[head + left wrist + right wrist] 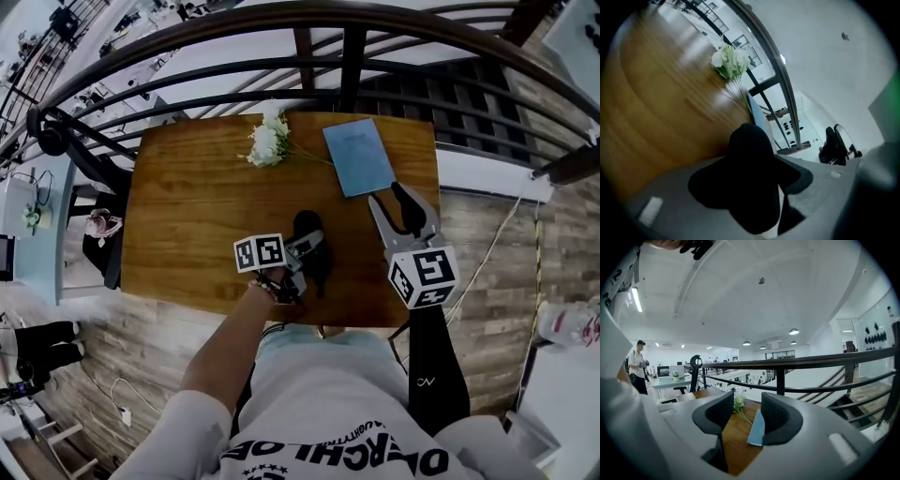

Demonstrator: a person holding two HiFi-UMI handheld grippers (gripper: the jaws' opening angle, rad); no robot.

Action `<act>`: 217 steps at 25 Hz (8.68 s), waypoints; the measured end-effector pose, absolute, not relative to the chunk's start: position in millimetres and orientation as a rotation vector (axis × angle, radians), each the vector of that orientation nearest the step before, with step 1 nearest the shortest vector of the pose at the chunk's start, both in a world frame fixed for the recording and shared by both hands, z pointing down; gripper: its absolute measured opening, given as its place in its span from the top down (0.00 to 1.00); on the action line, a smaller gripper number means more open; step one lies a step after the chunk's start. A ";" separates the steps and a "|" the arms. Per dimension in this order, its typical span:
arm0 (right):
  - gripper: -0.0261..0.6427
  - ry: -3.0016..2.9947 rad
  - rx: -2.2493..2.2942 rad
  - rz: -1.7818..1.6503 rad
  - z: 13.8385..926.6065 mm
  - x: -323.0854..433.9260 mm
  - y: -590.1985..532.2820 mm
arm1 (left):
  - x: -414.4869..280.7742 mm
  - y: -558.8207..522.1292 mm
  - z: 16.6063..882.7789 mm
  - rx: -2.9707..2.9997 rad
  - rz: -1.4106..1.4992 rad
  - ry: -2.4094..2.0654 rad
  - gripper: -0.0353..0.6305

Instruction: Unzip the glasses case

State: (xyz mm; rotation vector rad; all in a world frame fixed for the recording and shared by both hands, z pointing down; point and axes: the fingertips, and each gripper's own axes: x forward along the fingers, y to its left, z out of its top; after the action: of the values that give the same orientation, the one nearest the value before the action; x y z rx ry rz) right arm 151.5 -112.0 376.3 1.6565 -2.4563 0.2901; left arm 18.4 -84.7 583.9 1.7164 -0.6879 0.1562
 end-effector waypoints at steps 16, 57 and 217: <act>0.64 -2.467 1.547 0.359 405.2 127.0 -121.3 | -38.7 -91.9 537.6 2.010 0.447 -1.049 0.49; 0.75 -2.296 0.896 0.410 521.8 95.9 -73.0 | 38.0 -50.9 523.0 2.515 1.268 -0.721 0.64; 0.92 -2.084 0.722 0.290 603.0 25.0 15.8 | -22.8 -66.2 545.8 2.445 0.832 -1.077 0.63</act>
State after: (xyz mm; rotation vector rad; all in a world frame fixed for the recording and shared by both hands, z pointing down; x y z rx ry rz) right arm 25.0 15.8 603.0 0.7218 -2.0839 0.2900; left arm -22.8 -66.2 545.8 2.4450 -1.0774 0.8323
